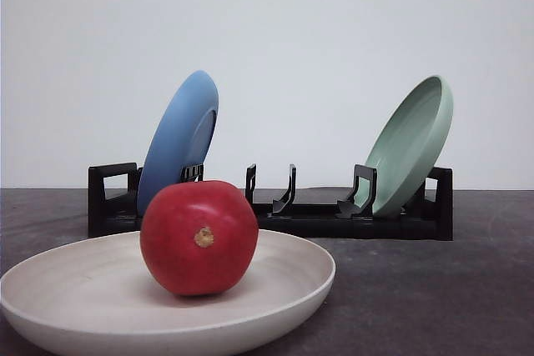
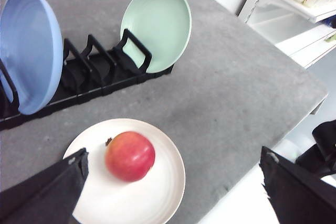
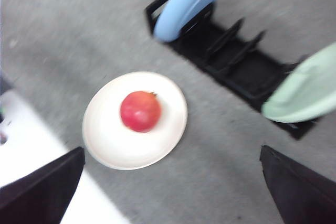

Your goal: Place pomegranate in white plate

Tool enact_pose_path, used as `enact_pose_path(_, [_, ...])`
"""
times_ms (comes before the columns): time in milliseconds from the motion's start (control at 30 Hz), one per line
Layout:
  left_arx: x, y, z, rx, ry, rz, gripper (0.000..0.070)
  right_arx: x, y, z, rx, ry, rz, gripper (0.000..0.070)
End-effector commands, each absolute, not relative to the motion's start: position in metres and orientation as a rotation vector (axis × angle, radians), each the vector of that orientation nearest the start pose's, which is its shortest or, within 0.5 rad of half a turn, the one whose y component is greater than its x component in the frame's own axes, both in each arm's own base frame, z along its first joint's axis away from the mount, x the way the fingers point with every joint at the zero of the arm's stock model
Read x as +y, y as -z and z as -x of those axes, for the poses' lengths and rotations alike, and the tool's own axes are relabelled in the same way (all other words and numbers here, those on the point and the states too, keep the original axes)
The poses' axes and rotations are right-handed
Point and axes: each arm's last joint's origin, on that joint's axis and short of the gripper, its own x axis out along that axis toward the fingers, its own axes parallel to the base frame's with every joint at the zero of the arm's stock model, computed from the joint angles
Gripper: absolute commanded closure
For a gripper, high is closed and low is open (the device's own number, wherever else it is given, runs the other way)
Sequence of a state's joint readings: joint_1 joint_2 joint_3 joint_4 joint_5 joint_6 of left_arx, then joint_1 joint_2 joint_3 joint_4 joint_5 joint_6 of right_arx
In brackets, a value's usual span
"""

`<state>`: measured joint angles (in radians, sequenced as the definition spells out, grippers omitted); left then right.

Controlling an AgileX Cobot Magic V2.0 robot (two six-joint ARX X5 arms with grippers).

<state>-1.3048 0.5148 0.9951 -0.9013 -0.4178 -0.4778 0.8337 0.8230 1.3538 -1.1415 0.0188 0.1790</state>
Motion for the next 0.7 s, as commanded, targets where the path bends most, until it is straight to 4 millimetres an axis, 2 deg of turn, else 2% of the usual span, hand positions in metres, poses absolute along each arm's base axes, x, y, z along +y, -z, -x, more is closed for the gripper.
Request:
enact_pose_path(0, [-0.062,-0.365,-0.028,0.448,0.800,0.089,0.0065,0.062,-0.410,-0.057,0.583,-0.721,0.045,0.0000])
enact_pose_path(100, [-0.062,-0.367,-0.029,0.413,0.812,0.057,0.0067,0.046,-0.390,-0.043,0.496,-0.731,-0.024,0.0000])
enact_pose_path(233, [-0.064,-0.371,-0.029,0.362,0.829,0.034,0.0067,0.034,-0.369,-0.032,0.418,-0.742,-0.083,0.0000])
enact_pose_path(367, [-0.064,-0.374,-0.030,0.334,0.817,0.051,0.0070,0.030,-0.360,-0.029,0.409,-0.744,-0.087,0.0000])
enact_pose_path(400, [-0.064,-0.374,-0.030,0.331,0.811,0.053,0.0111,0.030,-0.360,-0.029,0.411,-0.744,-0.086,0.0000])
enact_pose_path(433, [-0.064,-0.374,-0.030,0.328,0.806,0.051,0.0270,0.030,-0.360,-0.029,0.414,-0.743,-0.085,0.0091])
enact_pose_path(467, [-0.064,-0.374,-0.030,0.324,0.806,0.035,0.0563,0.030,-0.359,-0.029,0.417,-0.743,-0.083,0.0328])
enact_pose_path(500, [-0.064,-0.374,-0.030,0.319,0.807,0.021,0.0657,0.030,-0.359,-0.029,0.417,-0.743,-0.080,0.0605])
enact_pose_path(533, [-0.064,-0.374,-0.030,0.313,0.807,0.010,0.0687,0.030,-0.359,-0.029,0.413,-0.743,-0.072,0.0672])
enact_pose_path(667, [-0.064,-0.374,-0.030,0.307,0.796,0.010,0.0700,0.030,-0.360,-0.029,0.407,-0.736,-0.068,0.0693])
